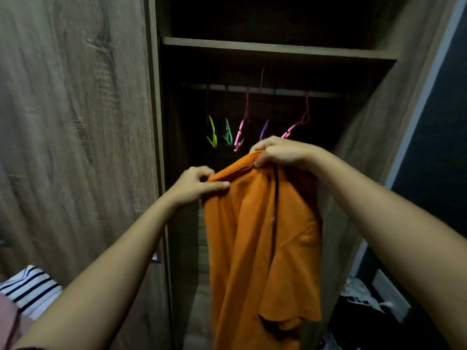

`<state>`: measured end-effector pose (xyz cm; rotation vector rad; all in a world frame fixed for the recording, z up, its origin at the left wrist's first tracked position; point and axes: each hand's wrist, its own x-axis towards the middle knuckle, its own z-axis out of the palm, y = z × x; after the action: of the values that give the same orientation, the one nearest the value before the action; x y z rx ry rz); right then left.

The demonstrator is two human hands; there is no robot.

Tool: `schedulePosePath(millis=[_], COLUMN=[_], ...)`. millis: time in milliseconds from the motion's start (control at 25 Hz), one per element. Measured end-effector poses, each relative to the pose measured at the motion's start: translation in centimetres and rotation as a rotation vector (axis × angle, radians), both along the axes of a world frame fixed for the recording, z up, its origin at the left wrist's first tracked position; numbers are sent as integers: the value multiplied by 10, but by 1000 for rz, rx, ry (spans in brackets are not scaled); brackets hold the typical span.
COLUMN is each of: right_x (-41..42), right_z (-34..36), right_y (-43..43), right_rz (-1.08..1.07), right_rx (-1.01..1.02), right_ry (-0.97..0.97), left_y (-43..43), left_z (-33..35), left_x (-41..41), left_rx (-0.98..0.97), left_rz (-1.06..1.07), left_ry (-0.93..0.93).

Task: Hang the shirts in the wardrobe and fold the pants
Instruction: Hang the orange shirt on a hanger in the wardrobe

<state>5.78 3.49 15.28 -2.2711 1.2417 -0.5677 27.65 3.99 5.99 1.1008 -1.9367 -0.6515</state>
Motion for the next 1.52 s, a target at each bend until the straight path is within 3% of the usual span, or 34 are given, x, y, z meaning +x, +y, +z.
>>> schedulePosePath(millis=[160, 360, 520, 680, 760, 840, 960, 1040, 1160, 1280, 1320, 1440, 1520], right_x=[-31, -52, -66, -62, -55, -44, -30, -27, -42, -64, -69, -67, -52], right_z=[-10, -29, -50, -53, -46, -38, -35, -42, -53, -48, -45, -43, -44], right_y=[-11, -26, -34, -29, -29, -29, -30, -32, -37, -35, -37, -51, -56], right_rz=[-53, -147, -183, -158, -159, -200, -428, -514, -342, -134, -137, -207, -229], right_rx=[-364, -225, -67, 94, 94, 23, -208, -309, -306, -176, -165, -272, -278], right_ry=[544, 663, 580, -122, -284, -288, -300, -92, 78, -54, -64, 217, 237], left_y=[-5, -5, -1, -3, -4, -8, -17, -24, -33, -41, -44, -55, -67], left_z=[0, 5, 10, 20, 22, 24, 31, 28, 19, 18, 18, 20, 21], left_x=[8, 14, 17, 36, 44, 44, 40, 38, 40, 52, 52, 42, 35], left_rx=[34, -96, -33, 186, 194, 97, -41, -56, -103, -121, -121, -139, -95], left_rz=[43, 157, 126, 51, 52, 86, 191, 249, 368, 445, 436, 359, 337], left_ry=[92, -261, -215, 123, 97, 43, 151, 20, 34, 35, 26, 38, 121])
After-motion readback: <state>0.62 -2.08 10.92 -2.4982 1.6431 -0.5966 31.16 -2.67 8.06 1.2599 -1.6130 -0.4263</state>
